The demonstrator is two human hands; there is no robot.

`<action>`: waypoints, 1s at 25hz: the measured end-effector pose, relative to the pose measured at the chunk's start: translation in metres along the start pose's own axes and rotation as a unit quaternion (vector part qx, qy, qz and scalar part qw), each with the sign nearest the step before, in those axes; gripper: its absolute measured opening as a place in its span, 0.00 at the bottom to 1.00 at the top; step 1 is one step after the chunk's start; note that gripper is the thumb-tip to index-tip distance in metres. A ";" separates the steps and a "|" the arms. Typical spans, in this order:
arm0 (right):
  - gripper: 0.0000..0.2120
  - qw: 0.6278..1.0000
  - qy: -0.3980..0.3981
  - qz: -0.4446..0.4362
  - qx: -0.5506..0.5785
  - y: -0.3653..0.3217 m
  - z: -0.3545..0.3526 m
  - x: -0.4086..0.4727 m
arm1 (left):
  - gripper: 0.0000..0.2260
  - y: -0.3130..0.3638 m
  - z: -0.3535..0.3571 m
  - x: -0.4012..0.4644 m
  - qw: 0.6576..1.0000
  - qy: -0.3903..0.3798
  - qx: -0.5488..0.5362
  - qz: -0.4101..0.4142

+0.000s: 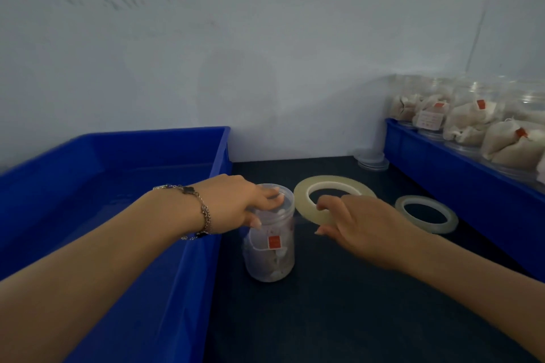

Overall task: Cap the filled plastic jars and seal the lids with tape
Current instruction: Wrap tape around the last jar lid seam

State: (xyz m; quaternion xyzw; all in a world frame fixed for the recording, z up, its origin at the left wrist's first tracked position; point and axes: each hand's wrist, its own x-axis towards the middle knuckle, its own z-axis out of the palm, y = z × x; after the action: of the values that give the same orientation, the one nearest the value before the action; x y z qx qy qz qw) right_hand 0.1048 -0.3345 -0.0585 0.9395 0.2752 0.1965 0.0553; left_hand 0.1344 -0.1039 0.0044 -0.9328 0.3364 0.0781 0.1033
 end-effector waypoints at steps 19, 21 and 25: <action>0.34 0.983 -0.028 0.088 0.160 -0.015 0.032 0.069 | 0.36 0.023 0.022 0.002 0.963 0.246 -0.041 -0.105; 0.29 0.979 -0.043 0.076 0.186 -0.012 0.030 0.065 | 0.39 0.030 0.028 0.009 0.962 0.233 0.070 -0.126; 0.31 0.945 -0.133 0.093 0.283 -0.001 0.025 0.043 | 0.31 0.024 0.028 0.013 0.981 0.170 0.056 -0.079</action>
State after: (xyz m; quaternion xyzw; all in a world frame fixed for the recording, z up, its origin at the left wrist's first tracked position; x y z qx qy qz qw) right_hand 0.1475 -0.3104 -0.0671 0.9555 0.2210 -0.0121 -0.1951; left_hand 0.1269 -0.1230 -0.0291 -0.9489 0.2779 -0.1088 0.1023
